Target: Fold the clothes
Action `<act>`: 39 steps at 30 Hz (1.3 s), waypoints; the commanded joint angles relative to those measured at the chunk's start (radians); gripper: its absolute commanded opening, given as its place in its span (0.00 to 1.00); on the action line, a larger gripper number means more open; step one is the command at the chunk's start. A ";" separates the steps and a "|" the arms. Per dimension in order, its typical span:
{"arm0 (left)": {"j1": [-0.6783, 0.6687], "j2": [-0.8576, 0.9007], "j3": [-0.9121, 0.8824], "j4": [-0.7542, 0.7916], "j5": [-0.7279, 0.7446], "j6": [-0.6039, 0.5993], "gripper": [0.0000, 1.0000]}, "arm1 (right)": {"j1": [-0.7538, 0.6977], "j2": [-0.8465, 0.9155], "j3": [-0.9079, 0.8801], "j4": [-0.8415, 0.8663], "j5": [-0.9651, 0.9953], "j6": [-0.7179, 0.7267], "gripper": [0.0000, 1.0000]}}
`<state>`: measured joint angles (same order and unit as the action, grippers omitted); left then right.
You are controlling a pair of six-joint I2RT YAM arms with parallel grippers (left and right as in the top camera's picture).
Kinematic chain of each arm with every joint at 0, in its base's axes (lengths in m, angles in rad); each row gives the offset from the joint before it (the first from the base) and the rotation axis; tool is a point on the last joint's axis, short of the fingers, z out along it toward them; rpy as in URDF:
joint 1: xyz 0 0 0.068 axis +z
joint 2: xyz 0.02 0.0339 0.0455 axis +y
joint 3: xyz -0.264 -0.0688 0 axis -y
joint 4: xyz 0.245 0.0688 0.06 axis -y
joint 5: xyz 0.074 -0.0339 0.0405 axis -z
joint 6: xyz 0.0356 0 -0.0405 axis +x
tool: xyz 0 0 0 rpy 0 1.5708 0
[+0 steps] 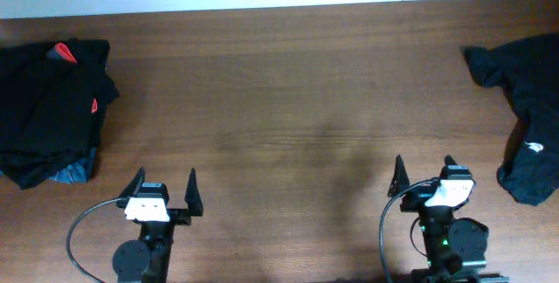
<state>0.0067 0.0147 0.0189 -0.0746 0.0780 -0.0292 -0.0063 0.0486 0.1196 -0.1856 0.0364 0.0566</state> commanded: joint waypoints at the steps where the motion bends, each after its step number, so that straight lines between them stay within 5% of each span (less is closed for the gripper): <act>1: -0.004 0.017 0.068 -0.011 0.011 -0.035 0.99 | -0.007 0.078 0.106 -0.037 0.044 0.012 0.99; 7: -0.004 0.169 0.240 -0.106 0.006 -0.034 0.99 | -0.007 0.311 0.303 -0.158 0.048 0.012 0.99; 19: -0.004 0.773 0.716 -0.328 -0.044 -0.034 0.99 | -0.015 0.909 0.813 -0.541 0.071 -0.027 0.99; 24: -0.004 0.896 0.783 -0.339 0.122 -0.035 0.99 | -0.265 1.145 0.940 -0.573 0.149 0.009 0.99; 30: -0.004 0.932 0.782 -0.361 0.125 -0.035 0.99 | -0.615 1.387 0.995 -0.560 0.129 0.012 0.99; 39: -0.004 0.940 0.782 -0.361 0.124 -0.035 0.99 | -0.788 1.764 0.995 -0.479 0.128 0.056 0.99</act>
<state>0.0067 0.9531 0.7818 -0.4374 0.1844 -0.0536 -0.7635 1.7184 1.0988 -0.6735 0.1596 0.0650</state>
